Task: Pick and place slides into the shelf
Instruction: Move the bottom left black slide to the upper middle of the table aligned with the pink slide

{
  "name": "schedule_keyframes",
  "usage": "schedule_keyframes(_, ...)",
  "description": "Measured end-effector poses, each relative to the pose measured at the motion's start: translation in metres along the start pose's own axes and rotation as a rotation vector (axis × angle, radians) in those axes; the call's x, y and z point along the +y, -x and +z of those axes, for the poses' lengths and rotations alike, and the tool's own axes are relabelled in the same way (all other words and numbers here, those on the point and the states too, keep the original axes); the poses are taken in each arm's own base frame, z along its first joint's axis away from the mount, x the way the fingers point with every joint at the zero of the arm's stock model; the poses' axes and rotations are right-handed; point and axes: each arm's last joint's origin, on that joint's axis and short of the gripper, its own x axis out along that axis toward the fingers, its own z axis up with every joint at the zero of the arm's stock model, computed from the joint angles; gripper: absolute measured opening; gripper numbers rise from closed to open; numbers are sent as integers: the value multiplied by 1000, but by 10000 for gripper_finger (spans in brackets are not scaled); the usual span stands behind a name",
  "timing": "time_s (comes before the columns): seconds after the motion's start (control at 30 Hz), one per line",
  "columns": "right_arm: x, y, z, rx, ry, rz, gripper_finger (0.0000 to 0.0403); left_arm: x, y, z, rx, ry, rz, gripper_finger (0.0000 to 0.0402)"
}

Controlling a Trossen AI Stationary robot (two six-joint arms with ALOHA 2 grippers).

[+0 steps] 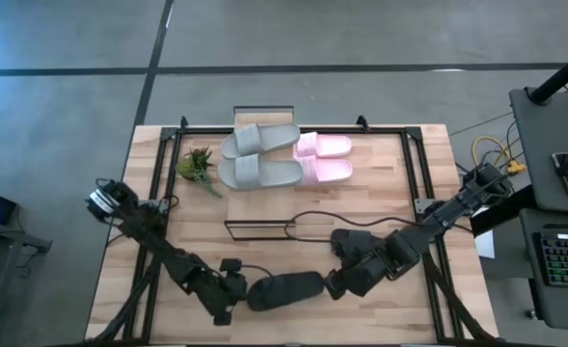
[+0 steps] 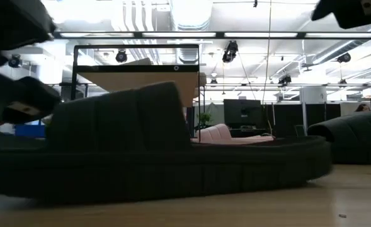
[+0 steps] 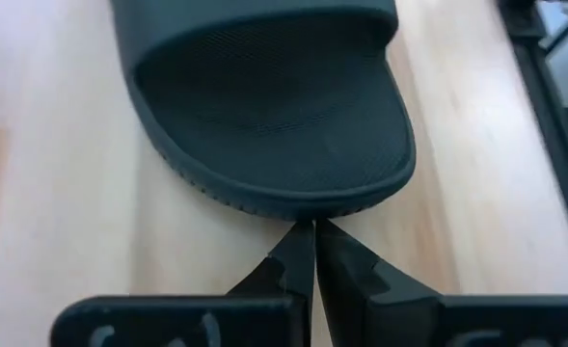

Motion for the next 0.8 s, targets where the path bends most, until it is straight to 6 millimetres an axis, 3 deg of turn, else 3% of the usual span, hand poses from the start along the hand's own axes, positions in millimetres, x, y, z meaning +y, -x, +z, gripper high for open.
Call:
schedule_keyframes(0.47, -1, -2, 7, -10, -27, -6, 189, 32, -9, 33, -117, -55, 44, 0)
schedule_keyframes(0.8, -2, -4, -1, 11, -124, -14, 189, 48, -36, 44, -160, -31, -22, 0)
